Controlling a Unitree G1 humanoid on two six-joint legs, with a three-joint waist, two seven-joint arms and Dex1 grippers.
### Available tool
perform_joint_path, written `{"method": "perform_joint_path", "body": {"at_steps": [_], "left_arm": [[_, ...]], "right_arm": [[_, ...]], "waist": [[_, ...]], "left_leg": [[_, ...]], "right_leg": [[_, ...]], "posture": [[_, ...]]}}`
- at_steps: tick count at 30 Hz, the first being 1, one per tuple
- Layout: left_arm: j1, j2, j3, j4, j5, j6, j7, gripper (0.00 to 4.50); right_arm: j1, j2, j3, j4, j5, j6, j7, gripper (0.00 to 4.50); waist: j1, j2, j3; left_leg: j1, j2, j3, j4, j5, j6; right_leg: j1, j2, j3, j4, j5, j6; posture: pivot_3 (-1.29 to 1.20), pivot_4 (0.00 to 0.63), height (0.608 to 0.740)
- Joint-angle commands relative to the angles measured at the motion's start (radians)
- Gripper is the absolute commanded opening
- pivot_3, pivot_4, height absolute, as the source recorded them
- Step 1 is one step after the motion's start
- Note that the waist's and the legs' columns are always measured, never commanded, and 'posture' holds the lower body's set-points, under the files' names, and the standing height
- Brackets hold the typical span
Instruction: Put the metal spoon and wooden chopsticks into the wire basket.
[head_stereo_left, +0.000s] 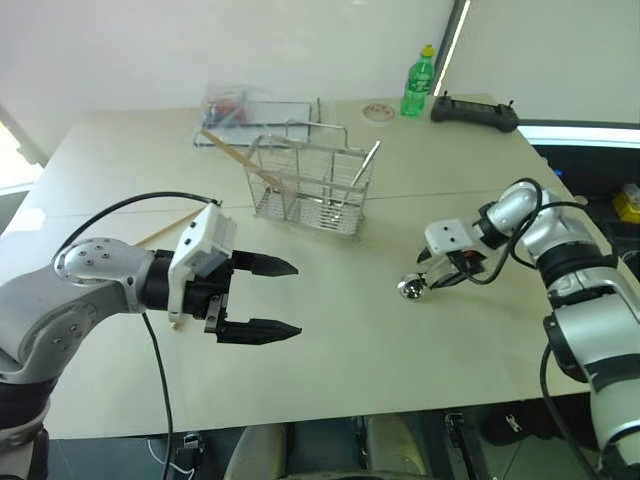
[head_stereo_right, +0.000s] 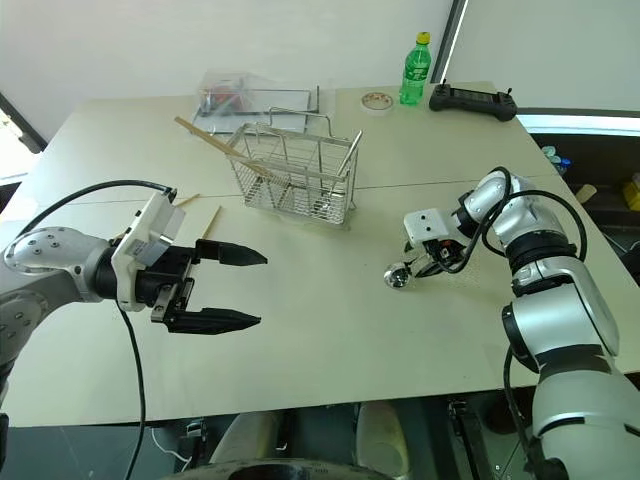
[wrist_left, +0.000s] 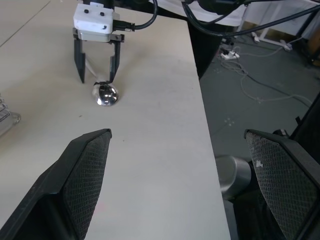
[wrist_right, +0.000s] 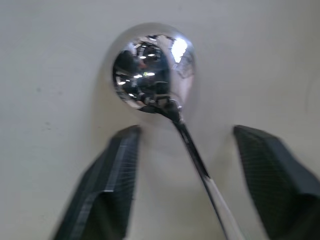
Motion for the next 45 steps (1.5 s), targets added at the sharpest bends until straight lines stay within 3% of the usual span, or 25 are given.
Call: {"method": "perform_joint_path", "body": {"at_steps": [1,3,11,17,26,28,30,34,40,45], "left_arm": [[-0.026,0.016,0.038,-0.019,-0.017,-0.007,-0.005,4.5],[-0.03,0.017,0.038,-0.015,-0.017,-0.009,-0.006,4.5],[-0.055,0.011,0.02,0.002,-0.003,-0.018,-0.01,4.5],[-0.1,0.005,0.037,0.067,0.012,-0.03,0.0,4.5],[-0.188,-0.019,0.003,0.156,0.064,-0.053,-0.027,4.5],[-0.198,-0.022,0.001,0.166,0.074,-0.057,-0.035,4.5],[-0.21,-0.024,0.006,0.18,0.081,-0.062,-0.041,4.5],[-0.234,-0.04,0.019,0.212,0.105,-0.08,-0.026,4.5],[-0.25,-0.041,0.038,0.245,0.129,-0.1,-0.025,4.5],[-0.266,-0.038,0.04,0.277,0.15,-0.118,-0.038,4.5]], "right_arm": [[0.004,0.007,-0.013,-0.008,0.01,0.008,0.006,0.74],[0.008,0.006,-0.015,-0.015,0.012,0.009,0.01,0.14],[0.051,-0.022,-0.051,-0.088,0.052,-0.026,-0.004,0.14],[0.158,-0.06,-0.19,-0.418,0.242,0.181,-0.005,0.14],[0.246,-0.088,-0.228,-0.624,0.25,0.237,-0.147,0.14],[0.246,-0.101,-0.26,-0.723,0.328,0.343,-0.119,0.14],[0.217,-0.103,-0.318,-0.864,0.464,0.568,-0.117,0.14],[0.117,-0.058,-0.426,-1.028,0.666,0.925,-0.255,0.14],[0.055,-0.015,-0.521,-1.112,0.826,1.152,-0.411,0.14],[-0.013,0.059,-0.555,-1.104,0.892,1.219,-0.545,0.14]], "waist": [[-0.001,0.0,0.0],[0.0,0.0,0.0],[0.003,0.0,0.0],[0.005,0.001,0.0],[0.008,0.0,0.0],[0.008,0.001,0.001],[0.006,0.001,0.001],[0.008,0.002,0.001],[0.013,-0.002,0.0],[0.01,-0.001,0.0]], "left_leg": [[0.0,0.0,0.0,0.0,0.0,0.0],[0.0,0.0,0.0,0.0,0.0,0.0],[0.0,0.0,0.0,0.0,0.0,0.0],[-0.001,0.0,-0.001,0.0,0.0,0.0],[-0.001,0.0,0.0,0.0,0.0,0.0],[-0.001,0.0,0.0,0.0,0.0,0.0],[-0.002,0.0,0.0,0.0,0.0,0.0],[-0.003,0.001,-0.001,-0.001,0.0,0.0],[-0.003,0.0,-0.002,-0.001,0.0,0.0],[-0.003,0.0,0.0,-0.001,0.0,0.0]], "right_leg": [[0.0,0.0,0.0,0.0,0.0,0.0],[0.0,0.0,0.0,0.0,0.0,0.0],[0.0,0.0,0.0,0.0,0.0,0.0],[-0.001,0.0,0.0,0.0,0.001,0.002],[-0.001,0.0,0.0,0.0,0.001,0.002],[-0.001,0.0,0.0,0.0,0.001,0.002],[-0.002,0.0,0.0,0.0,0.001,0.003],[-0.004,0.0,0.0,0.001,0.001,0.003],[-0.002,-0.002,-0.001,-0.001,0.0,-0.001],[-0.004,-0.002,0.0,0.0,0.001,0.002]], "posture": [[0.0,0.15,0.725],[0.0,0.15,0.725],[0.0,0.15,0.725],[0.0,0.15,0.725],[0.0,0.15,0.725],[0.0,0.15,0.725],[0.0,0.15,0.725],[0.0,0.15,0.725],[0.0,0.15,0.725],[0.0,0.15,0.725]]}}
